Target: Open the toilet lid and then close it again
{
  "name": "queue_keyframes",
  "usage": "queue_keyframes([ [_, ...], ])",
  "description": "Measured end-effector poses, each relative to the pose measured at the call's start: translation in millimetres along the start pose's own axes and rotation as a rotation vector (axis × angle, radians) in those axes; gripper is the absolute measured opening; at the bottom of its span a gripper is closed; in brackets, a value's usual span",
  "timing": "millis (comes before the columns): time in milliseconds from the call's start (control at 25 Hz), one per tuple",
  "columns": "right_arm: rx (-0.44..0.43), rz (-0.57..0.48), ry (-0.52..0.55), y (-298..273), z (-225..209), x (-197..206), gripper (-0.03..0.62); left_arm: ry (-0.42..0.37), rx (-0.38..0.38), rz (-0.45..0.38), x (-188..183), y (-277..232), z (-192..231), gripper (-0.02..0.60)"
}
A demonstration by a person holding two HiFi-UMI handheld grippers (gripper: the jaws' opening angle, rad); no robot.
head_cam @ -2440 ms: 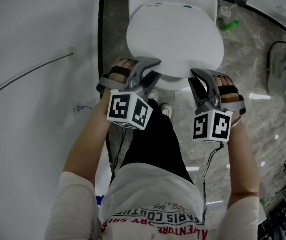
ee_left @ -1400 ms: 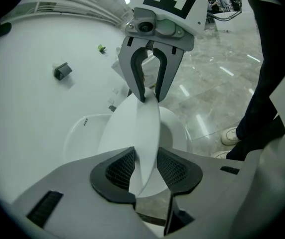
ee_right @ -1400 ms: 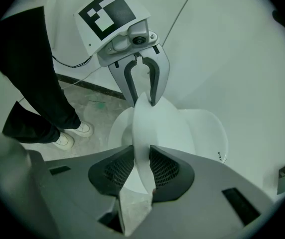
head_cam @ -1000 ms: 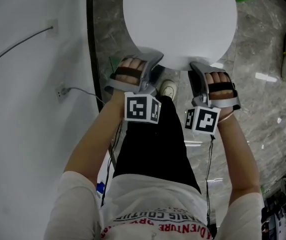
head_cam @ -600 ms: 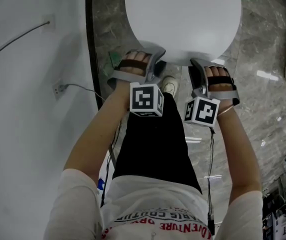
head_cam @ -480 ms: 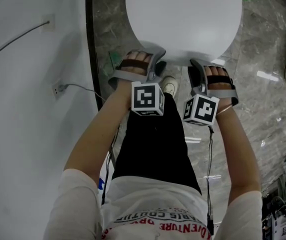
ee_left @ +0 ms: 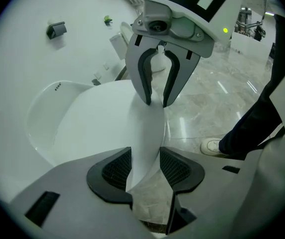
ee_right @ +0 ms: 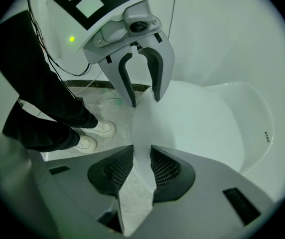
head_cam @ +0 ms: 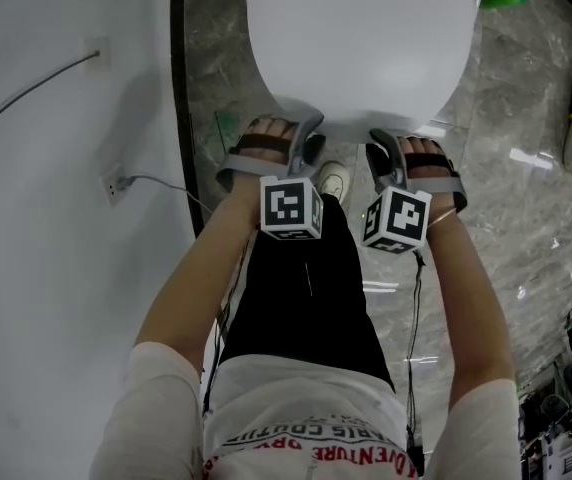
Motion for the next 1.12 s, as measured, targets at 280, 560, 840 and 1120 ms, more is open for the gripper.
queue_keyframes([
  [280,0.038,-0.123,-0.161,61.7,-42.0,-21.9,0.027,-0.004,-0.126,-0.096,-19.7,55.3,38.3,0.087],
  [560,0.228,-0.211,-0.274,176.5,-106.0,-46.0,0.015,0.160,-0.271,-0.215,-67.1,160.3,122.3,0.008],
  [840,0.365,-0.297,-0.347,302.5,-164.6,-75.9,0.015,0.268,-0.452,-0.380,-122.5,291.4,203.2,0.008],
  [1120,0.476,-0.361,-0.351,428.7,-175.5,-113.6,0.015,0.405,-0.577,-0.552,-159.0,424.5,229.4,0.008],
])
Point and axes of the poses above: the fingertips, and each gripper's own axes: y backward along the fingers, z to its left, x out of its underside, the point moved 1 cm from there along y, backward along the fingers
